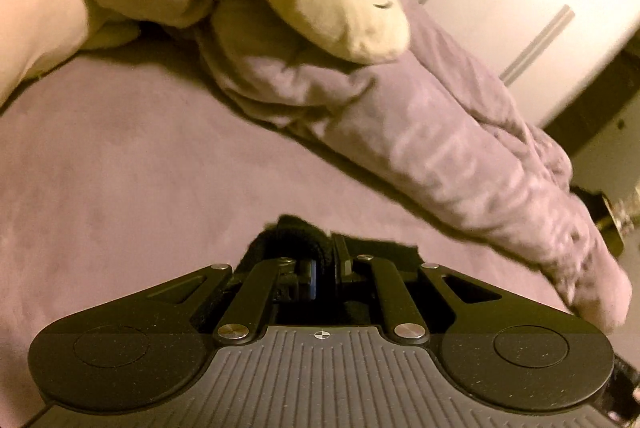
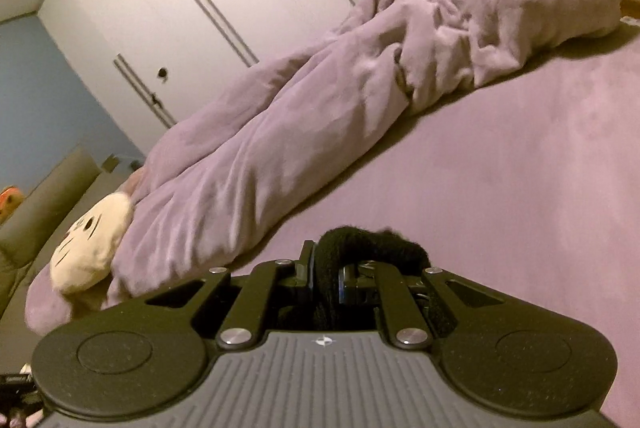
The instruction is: Fold small clothes
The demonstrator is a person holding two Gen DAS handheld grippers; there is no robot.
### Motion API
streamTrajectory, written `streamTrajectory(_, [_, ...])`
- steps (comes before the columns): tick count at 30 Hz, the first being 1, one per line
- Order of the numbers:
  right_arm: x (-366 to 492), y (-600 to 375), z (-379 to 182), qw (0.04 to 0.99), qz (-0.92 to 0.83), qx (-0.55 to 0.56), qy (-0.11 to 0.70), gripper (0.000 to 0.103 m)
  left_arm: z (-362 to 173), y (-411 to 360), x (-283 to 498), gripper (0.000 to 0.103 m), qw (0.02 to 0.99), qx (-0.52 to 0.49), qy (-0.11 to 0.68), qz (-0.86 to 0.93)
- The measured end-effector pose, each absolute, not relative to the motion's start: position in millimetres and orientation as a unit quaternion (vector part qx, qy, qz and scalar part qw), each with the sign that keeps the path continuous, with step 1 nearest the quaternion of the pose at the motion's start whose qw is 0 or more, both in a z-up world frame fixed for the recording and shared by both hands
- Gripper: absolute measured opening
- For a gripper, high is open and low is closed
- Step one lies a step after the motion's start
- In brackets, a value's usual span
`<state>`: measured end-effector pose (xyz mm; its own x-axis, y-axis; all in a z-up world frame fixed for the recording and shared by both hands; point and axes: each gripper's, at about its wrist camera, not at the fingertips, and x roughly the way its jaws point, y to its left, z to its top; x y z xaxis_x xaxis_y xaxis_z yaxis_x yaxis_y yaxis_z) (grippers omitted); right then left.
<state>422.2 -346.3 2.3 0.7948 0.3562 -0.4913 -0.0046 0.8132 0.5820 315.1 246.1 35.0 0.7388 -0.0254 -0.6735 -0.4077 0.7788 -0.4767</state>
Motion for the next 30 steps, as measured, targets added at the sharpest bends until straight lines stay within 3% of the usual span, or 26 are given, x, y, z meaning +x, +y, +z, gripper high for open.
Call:
streamTrajectory(4, [440.2,-341.1,-10.5,0.902,0.081,0.303,0.296,0.010,16.3,247.5,330.4,0.015,0.872,-0.317,0.347,0.137])
streamTrajectory(6, [442.6,-340.1,-18.9,0.901,0.075,0.308,0.297,0.016,5.1,245.1,336.0,0.022,0.867,-0.309,0.364,0.146])
streamTrajectory(7, [441.4,-338.8,-21.5,0.901,0.069,0.305,0.301,0.026,0.9,243.0,335.8,0.027,0.865,-0.303,0.369,0.155])
streamTrajectory(8, [437.3,-338.7,-22.8,0.906,0.061,0.300,0.293,0.046,-1.1,241.5,333.4,0.046,0.867,-0.293,0.368,0.165])
streamTrajectory(9, [430.5,-340.6,-22.8,0.915,0.054,0.293,0.273,0.057,-1.5,240.4,328.5,0.060,0.872,-0.282,0.361,0.172])
streamTrajectory(10, [422.5,-343.4,-21.3,0.925,0.044,0.282,0.253,0.071,-0.3,240.1,323.4,0.063,0.880,-0.270,0.351,0.172])
streamTrajectory(11, [416.1,-347.9,-20.2,0.930,0.039,0.276,0.242,0.074,1.6,241.0,318.4,0.064,0.885,-0.260,0.346,0.169])
streamTrajectory(15, [393.2,-358.4,-20.7,0.929,0.052,0.260,0.259,0.074,6.5,247.9,297.0,0.077,0.888,-0.269,0.335,0.162])
streamTrajectory(22, [377.2,-315.6,-16.3,0.944,0.094,0.129,0.288,0.074,-10.3,232.7,302.5,0.077,0.880,-0.242,0.385,0.137])
streamTrajectory(25, [392.6,-297.8,-10.4,0.952,0.100,0.075,0.281,0.074,-5.0,218.3,317.9,0.080,0.897,-0.189,0.384,0.115])
streamTrajectory(28, [420.2,-284.1,-14.2,0.951,0.102,0.016,0.292,0.077,-7.1,202.6,337.9,0.093,0.909,-0.117,0.391,0.089])
streamTrajectory(30, [434.7,-275.9,-19.6,0.951,0.086,-0.021,0.295,0.081,-14.9,200.1,350.8,0.093,0.905,-0.102,0.406,0.074])
